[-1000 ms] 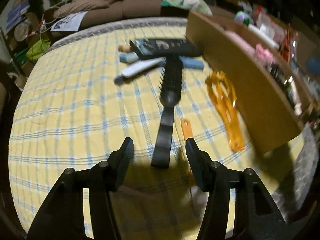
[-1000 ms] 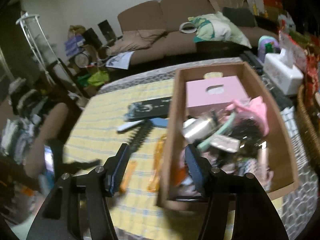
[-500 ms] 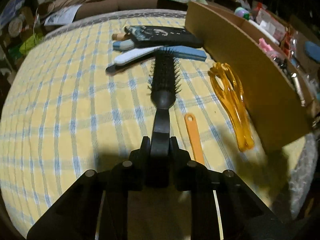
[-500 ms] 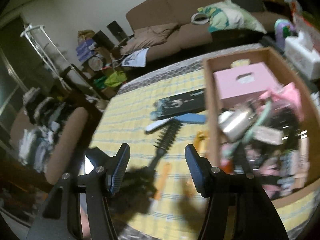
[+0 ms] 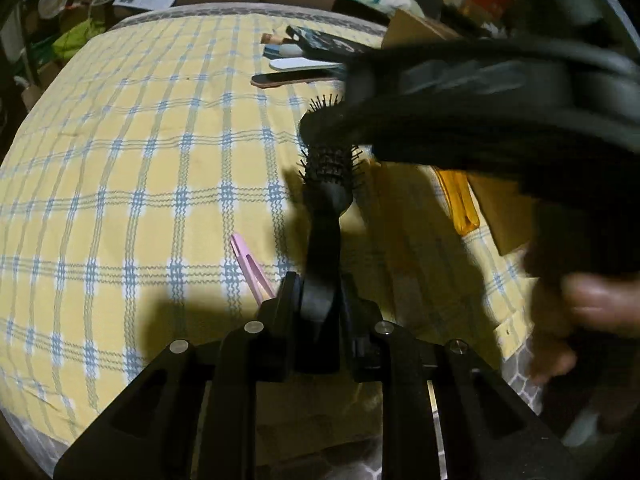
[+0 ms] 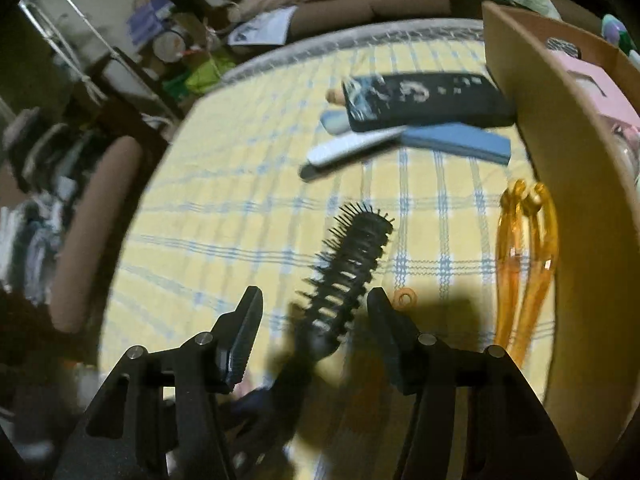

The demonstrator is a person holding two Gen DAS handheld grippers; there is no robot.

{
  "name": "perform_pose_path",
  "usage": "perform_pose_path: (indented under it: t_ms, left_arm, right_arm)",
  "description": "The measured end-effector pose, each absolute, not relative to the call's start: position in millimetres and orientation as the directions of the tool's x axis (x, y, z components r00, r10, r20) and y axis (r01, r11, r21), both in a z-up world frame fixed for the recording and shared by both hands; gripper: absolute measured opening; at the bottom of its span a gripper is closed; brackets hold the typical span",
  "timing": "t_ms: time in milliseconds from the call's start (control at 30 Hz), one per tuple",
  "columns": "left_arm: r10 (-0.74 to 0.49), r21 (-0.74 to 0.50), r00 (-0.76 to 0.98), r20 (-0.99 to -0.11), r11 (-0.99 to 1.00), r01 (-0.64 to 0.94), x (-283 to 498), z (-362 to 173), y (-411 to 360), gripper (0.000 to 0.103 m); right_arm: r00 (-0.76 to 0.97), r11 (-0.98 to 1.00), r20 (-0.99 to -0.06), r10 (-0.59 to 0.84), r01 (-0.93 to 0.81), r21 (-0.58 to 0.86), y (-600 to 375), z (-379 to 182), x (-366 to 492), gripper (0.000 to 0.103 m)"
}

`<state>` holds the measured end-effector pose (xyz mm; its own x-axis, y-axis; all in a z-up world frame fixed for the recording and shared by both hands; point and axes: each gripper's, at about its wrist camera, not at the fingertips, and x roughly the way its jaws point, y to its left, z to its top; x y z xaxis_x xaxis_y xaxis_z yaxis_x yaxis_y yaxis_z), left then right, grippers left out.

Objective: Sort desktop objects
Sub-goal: 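Grasp the hairbrush bristle head with the right gripper while the left gripper holds the handle, then carry the hairbrush over the box with both grippers and release it inside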

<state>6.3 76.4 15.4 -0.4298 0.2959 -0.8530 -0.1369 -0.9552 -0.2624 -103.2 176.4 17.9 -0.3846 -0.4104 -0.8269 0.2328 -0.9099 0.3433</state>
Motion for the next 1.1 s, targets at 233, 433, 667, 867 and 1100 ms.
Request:
perform_pose_path:
  t_ms: [233, 433, 667, 867, 1100]
  left_arm:
    - [0.297, -0.253, -0.453, -0.841, -0.955, -0.157, 6, 16, 85, 0.019]
    - [0.345, -0.284, -0.480, -0.806, -0.938, -0.197, 9, 34, 93, 0.018]
    - [0.414, -0.299, -0.531, -0.739, -0.908, -0.292, -2, 90, 126, 0.018]
    - [0.478, -0.264, -0.514, -0.713, -0.861, -0.435, -26, 128, 211, 0.019]
    - [0.517, -0.260, -0.437, -0.737, -0.812, -0.523, -41, 123, 306, 0.019]
  right_arm:
    - [-0.416, -0.930, -0.839, -0.351, 0.259, 0.261, 166, -3, -107, 0.047]
    - [-0.427, -0.911, -0.805, -0.412, 0.229, 0.344, 193, 13, -108, 0.043]
    - [-0.566, -0.891, -0.690, -0.451, 0.238, 0.388, 249, 94, -100, 0.042]
    - [-0.685, -0.904, -0.619, -0.384, 0.141, 0.404, 346, 140, -91, 0.042]
    - [-0.713, -0.909, -0.636, -0.294, 0.004, 0.416, 442, 136, -90, 0.042]
